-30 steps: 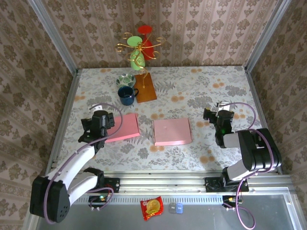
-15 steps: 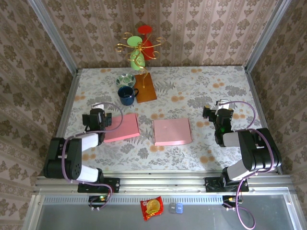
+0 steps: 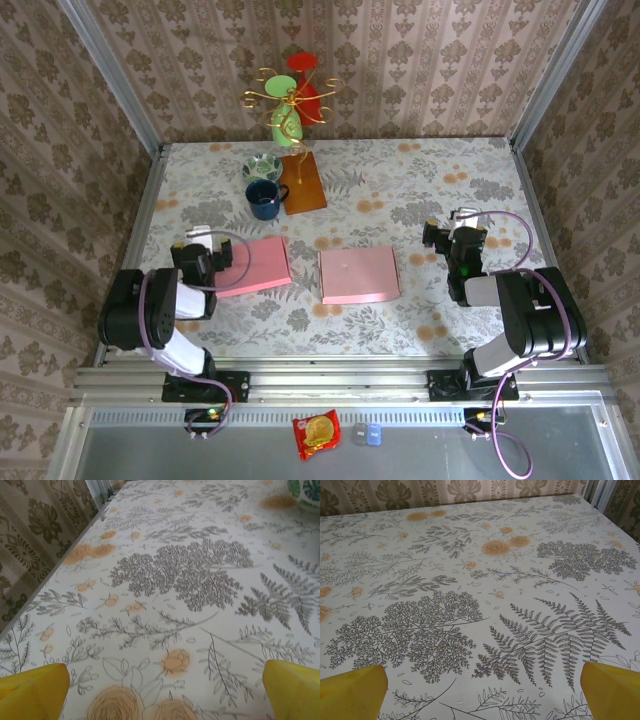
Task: Fold the paper box
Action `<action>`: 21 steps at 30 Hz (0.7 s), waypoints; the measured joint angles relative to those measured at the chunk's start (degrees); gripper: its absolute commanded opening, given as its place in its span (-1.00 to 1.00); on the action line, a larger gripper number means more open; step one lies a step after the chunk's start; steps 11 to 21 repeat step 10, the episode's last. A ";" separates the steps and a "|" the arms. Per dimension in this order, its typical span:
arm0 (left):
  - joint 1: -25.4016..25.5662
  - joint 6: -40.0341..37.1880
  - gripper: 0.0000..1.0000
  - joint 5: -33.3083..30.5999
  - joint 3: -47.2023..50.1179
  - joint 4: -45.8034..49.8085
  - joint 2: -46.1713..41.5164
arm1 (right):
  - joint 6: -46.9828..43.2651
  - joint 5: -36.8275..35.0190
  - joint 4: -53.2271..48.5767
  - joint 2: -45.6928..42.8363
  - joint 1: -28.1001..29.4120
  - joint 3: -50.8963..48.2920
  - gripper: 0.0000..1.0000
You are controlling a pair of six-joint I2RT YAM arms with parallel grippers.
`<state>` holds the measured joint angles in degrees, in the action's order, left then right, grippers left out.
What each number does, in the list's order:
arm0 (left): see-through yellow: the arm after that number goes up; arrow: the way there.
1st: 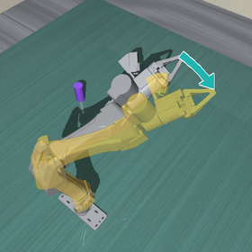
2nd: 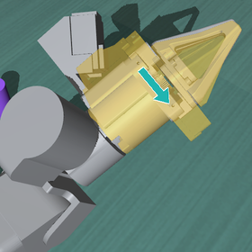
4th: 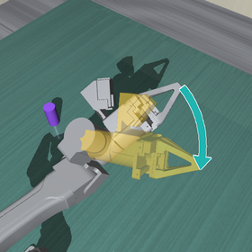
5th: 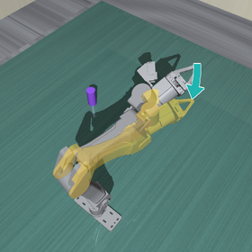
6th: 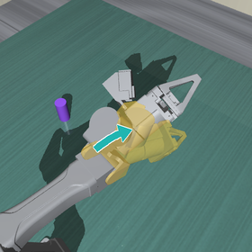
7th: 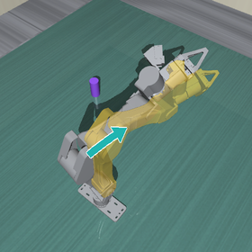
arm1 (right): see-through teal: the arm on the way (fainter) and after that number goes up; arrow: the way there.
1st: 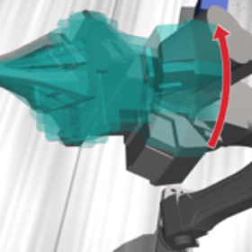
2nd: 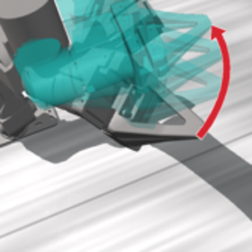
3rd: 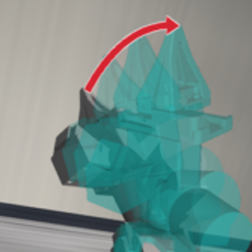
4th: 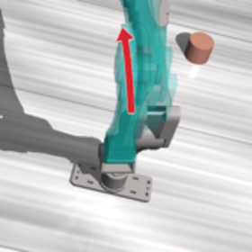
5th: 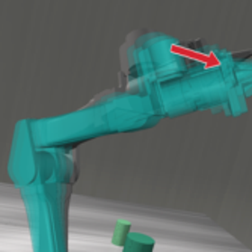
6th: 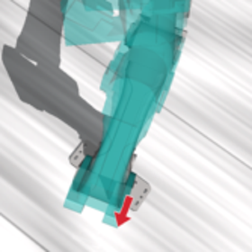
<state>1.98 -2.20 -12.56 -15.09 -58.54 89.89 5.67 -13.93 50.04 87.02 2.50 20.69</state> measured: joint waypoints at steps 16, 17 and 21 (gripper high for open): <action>-0.57 0.04 1.00 3.82 -5.99 3.23 -0.35 | 0.00 -0.26 -0.04 0.15 0.00 0.33 1.00; -0.57 0.04 1.00 3.82 -5.99 3.23 -0.35 | 0.00 -0.26 -0.04 0.15 0.00 0.33 1.00; -0.57 0.04 1.00 3.82 -5.99 3.23 -0.35 | 0.00 -0.26 -0.04 0.15 0.00 0.33 1.00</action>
